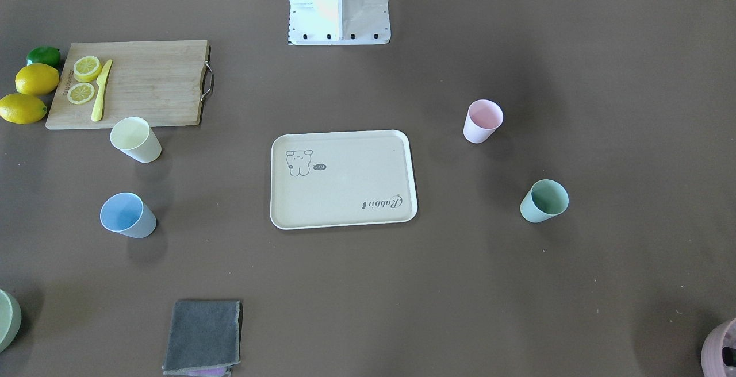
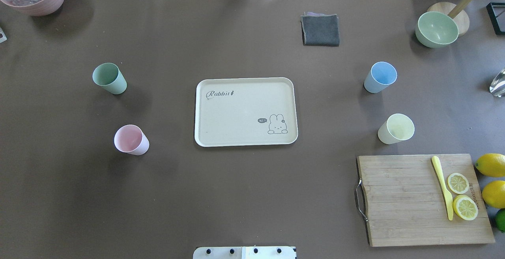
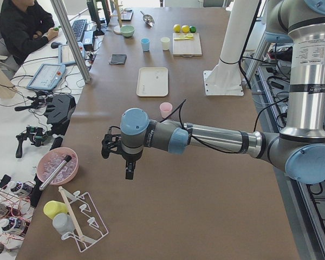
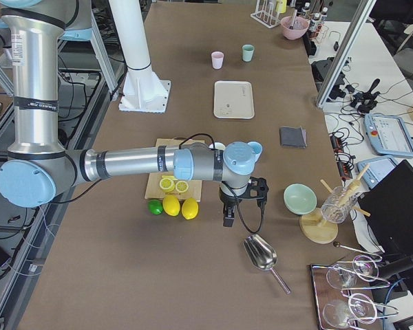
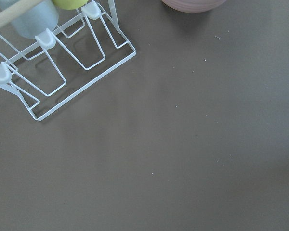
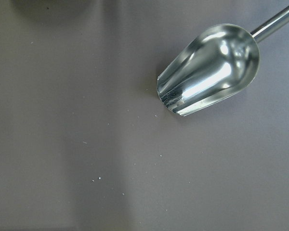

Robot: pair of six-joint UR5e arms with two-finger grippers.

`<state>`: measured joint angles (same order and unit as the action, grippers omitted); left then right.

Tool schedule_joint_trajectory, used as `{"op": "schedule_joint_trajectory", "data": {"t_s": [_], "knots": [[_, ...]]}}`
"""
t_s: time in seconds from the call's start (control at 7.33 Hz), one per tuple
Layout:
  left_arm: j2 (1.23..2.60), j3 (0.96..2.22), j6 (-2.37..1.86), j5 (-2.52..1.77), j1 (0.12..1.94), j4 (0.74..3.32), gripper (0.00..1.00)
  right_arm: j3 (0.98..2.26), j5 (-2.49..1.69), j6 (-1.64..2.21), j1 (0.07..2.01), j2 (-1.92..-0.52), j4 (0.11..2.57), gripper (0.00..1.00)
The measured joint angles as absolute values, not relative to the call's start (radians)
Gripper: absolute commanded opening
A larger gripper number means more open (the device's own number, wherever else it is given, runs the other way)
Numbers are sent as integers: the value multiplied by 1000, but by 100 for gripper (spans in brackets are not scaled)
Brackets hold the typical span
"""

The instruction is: Place all cups on tray

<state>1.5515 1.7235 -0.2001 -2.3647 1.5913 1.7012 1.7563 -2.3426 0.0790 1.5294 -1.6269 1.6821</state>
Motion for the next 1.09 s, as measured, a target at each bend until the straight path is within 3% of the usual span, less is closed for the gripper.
{"op": "schedule_joint_trajectory", "data": {"t_s": [1.09], "knots": [[1569, 1670, -201, -2356, 1535, 1858, 99, 1775, -2353, 87, 1529, -1622, 1681, 100]]}}
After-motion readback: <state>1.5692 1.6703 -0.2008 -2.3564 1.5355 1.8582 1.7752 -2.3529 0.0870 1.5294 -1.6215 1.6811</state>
